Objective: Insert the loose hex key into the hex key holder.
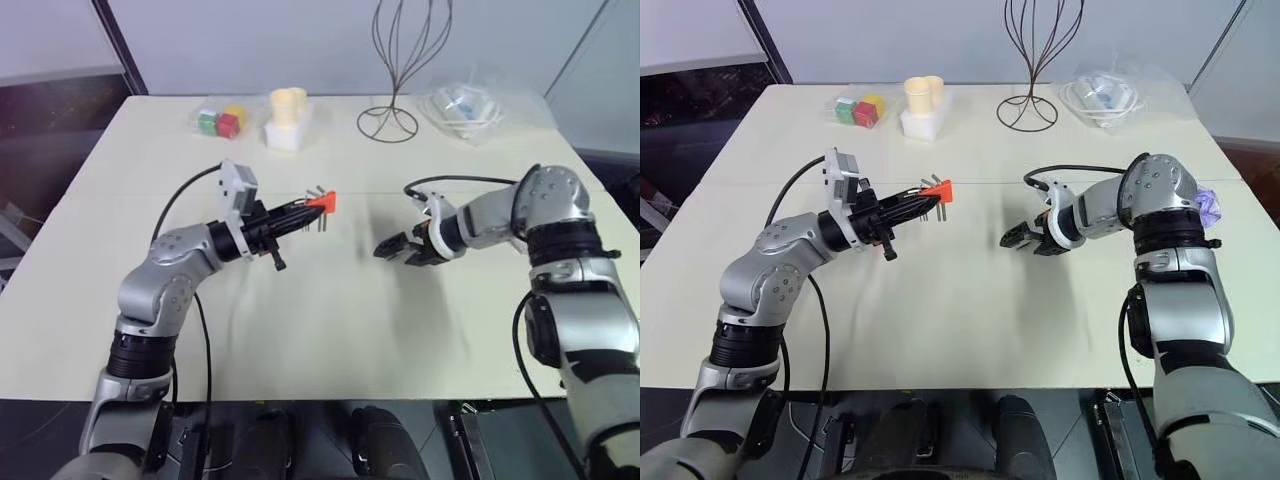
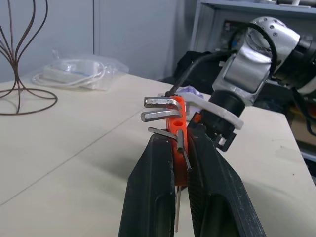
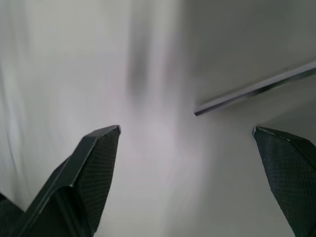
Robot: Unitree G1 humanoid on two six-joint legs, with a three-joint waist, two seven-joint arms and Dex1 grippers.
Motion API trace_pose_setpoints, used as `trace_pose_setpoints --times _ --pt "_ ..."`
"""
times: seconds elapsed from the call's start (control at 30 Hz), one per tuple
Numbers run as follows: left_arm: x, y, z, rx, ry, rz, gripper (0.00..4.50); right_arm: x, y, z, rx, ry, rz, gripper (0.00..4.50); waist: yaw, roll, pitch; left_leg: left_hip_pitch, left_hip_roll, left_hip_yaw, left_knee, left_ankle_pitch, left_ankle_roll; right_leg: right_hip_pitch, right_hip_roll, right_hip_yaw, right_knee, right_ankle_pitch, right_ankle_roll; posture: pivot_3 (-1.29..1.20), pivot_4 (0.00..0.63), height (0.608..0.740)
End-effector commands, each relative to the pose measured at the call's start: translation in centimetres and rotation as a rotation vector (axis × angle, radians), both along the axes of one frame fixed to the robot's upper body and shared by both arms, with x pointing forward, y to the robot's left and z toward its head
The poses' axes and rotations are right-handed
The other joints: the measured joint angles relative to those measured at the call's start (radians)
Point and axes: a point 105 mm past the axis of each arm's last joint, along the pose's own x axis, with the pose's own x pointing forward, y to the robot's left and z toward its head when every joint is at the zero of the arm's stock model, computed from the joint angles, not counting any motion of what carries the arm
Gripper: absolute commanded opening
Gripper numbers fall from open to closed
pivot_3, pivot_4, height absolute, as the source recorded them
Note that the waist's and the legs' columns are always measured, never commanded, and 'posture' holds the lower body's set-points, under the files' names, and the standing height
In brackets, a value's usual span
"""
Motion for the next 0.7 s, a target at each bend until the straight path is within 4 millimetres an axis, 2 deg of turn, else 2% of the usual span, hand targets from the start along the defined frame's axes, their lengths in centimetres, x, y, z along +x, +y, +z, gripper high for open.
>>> trace_pose_setpoints --times 0.03,0.23,0.43,0.53,0.7 --pt "-0.4 -0.2 1.2 -0.009 -0.061 0.001 0.00 0.2 -0.1 -0.7 -0.025 0.010 -0.047 4.43 -0.002 0.000 0.000 0.001 0.000 0.000 0.000 0.000 0.000 0.001 0.000 0.000 -0.001 0.000 0.000 0.00 0.150 0.740" --pt "-0.6 -0.3 1.0 -0.017 -0.058 0.012 0.00 1.2 0.6 0.0 -0.064 -0.035 -0.084 4.43 -0.002 0.000 0.000 0.004 0.001 0.000 0.000 0.000 0.000 0.004 0.001 0.000 -0.002 0.000 0.000 0.00 0.150 0.740" --pt "-0.6 -0.2 1.0 -0.027 -0.060 0.029 0.00 1.3 0.7 -0.8 -0.124 -0.046 -0.082 4.43 -0.001 0.000 -0.001 0.004 0.001 0.000 0.000 0.000 0.000 0.004 0.001 0.000 -0.002 0.000 0.000 0.00 0.150 0.740" --pt "-0.7 -0.2 1.0 -0.032 -0.059 0.035 0.00 1.1 0.1 -1.8 -0.203 -0.057 -0.070 3.65 -0.001 0.000 -0.001 0.004 0.001 0.000 0.000 0.000 0.000 0.004 0.001 0.000 -0.002 0.000 0.000 0.00 0.150 0.740" --pt "-0.8 -0.2 1.0 -0.036 -0.056 0.041 0.00 1.3 -0.5 -2.4 -0.243 -0.070 -0.063 1.04 -0.002 -0.001 -0.001 0.005 0.001 0.000 0.000 0.000 0.000 0.005 0.001 0.000 -0.002 0.000 0.000 0.00 0.150 0.740"
